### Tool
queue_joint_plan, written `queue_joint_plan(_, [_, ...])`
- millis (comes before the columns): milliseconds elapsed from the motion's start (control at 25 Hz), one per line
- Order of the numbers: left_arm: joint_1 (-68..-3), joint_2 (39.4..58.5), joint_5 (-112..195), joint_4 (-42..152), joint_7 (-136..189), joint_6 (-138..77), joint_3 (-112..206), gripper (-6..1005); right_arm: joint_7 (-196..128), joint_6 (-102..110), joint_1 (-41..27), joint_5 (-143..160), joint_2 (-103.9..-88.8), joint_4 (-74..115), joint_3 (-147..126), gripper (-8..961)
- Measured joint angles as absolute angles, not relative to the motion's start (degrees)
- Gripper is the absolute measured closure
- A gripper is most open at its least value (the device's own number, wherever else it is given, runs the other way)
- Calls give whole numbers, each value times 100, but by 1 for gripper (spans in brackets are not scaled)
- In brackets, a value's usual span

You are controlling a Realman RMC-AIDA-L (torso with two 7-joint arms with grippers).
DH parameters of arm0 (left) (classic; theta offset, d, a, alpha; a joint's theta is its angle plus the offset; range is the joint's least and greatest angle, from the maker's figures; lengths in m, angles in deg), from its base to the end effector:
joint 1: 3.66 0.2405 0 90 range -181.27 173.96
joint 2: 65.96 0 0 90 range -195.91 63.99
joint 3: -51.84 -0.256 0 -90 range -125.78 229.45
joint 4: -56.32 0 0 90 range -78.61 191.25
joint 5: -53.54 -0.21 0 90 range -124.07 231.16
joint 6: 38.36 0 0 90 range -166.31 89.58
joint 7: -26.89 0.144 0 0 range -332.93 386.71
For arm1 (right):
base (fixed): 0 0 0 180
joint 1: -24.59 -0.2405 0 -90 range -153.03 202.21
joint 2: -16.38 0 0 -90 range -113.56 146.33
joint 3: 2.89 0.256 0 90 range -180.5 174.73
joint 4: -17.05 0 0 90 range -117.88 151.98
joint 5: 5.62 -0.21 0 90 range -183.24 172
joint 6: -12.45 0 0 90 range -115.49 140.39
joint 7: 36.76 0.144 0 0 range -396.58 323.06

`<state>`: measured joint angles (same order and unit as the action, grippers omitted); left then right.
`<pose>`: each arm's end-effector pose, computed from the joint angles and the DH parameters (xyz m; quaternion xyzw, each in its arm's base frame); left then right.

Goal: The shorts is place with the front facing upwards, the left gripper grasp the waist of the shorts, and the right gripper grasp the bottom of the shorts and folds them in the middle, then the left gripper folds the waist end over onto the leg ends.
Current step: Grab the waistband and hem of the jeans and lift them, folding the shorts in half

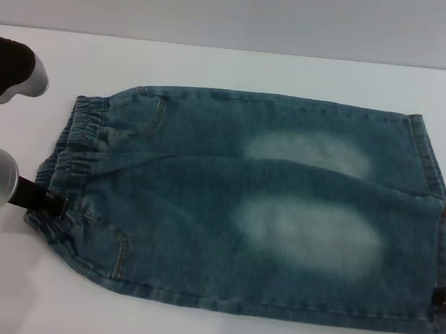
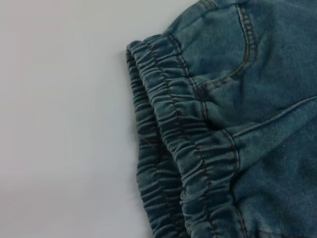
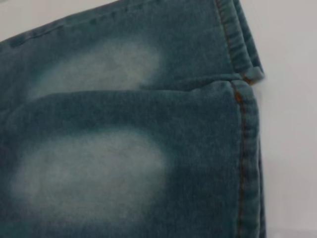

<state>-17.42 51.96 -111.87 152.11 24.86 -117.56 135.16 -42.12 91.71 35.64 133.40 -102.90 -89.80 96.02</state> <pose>-0.2288 0.3070 0.0111 -0.7774 -0.4855 0.1638 0.3648 0.2746 0.2203 0.0537 -0.6987 0.6506 0.0060 0.2976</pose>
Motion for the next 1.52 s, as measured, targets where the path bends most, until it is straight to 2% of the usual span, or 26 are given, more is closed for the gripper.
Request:
queue_joint_plan(1200, [-1827, 5207, -11187, 15106, 2476, -11711, 13498, 979, -4294, 8982, 3470, 13354, -10262, -8589, 9303, 165])
queue_joint_plan(1400, [-1821, 5201, -11184, 15095, 2486, -11713, 13484, 979, -4445, 9029, 3434, 13365, -10253, -8544, 9292, 232])
queue_joint_plan(1520, [-1817, 5199, -11180, 15078, 2487, -11712, 13483, 979, -4479, 9026, 3423, 13367, -10253, -8528, 9291, 325])
